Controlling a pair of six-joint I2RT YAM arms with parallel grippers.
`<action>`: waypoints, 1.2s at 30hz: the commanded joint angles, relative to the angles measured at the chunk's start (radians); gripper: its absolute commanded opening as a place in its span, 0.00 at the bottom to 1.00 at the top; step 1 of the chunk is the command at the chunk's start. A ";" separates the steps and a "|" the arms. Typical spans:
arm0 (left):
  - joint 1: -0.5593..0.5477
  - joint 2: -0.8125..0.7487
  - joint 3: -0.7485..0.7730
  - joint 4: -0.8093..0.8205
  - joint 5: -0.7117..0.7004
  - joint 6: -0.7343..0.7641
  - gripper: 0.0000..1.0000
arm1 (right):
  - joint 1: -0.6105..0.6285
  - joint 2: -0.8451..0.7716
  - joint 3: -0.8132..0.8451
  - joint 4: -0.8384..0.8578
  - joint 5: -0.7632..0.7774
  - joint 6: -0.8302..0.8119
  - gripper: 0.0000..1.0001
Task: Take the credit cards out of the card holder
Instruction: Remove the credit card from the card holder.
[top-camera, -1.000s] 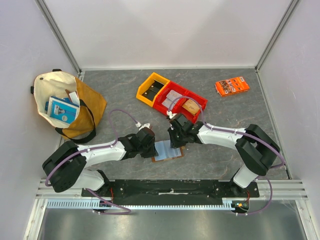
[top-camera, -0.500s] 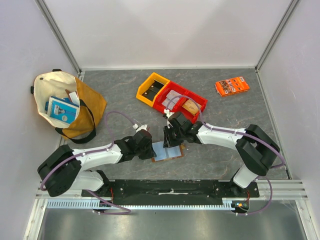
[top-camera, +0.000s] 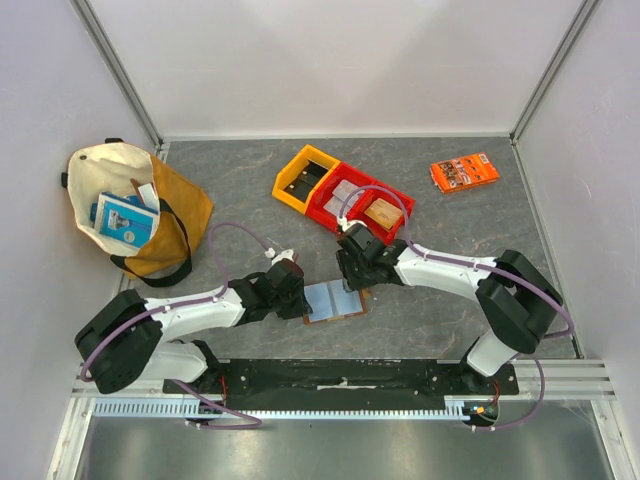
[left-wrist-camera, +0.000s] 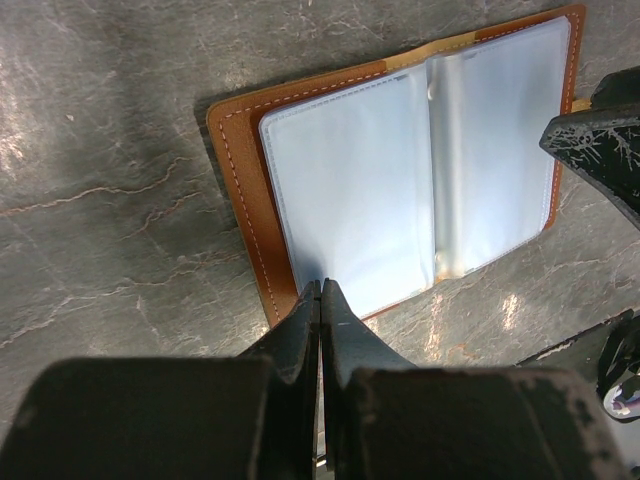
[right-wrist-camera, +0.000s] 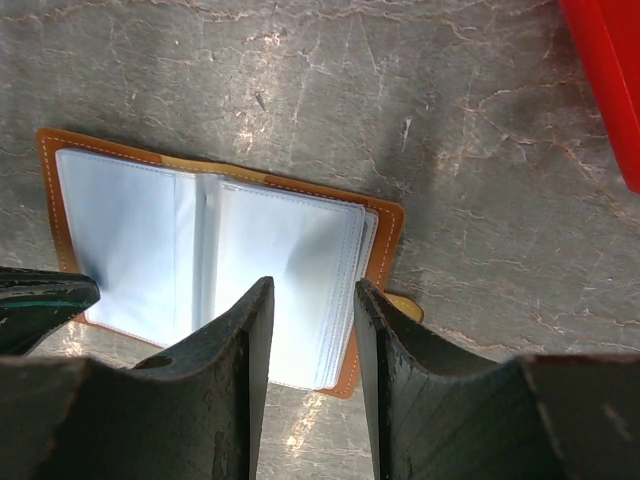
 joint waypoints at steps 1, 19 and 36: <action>-0.004 0.030 -0.014 -0.118 -0.046 -0.010 0.02 | 0.004 0.010 0.044 -0.017 0.013 -0.019 0.45; -0.004 0.061 -0.012 -0.090 -0.023 0.000 0.02 | 0.004 0.066 0.028 0.003 -0.061 -0.017 0.42; -0.003 0.076 -0.014 -0.074 -0.011 0.005 0.02 | 0.005 0.112 0.025 0.035 -0.187 0.000 0.26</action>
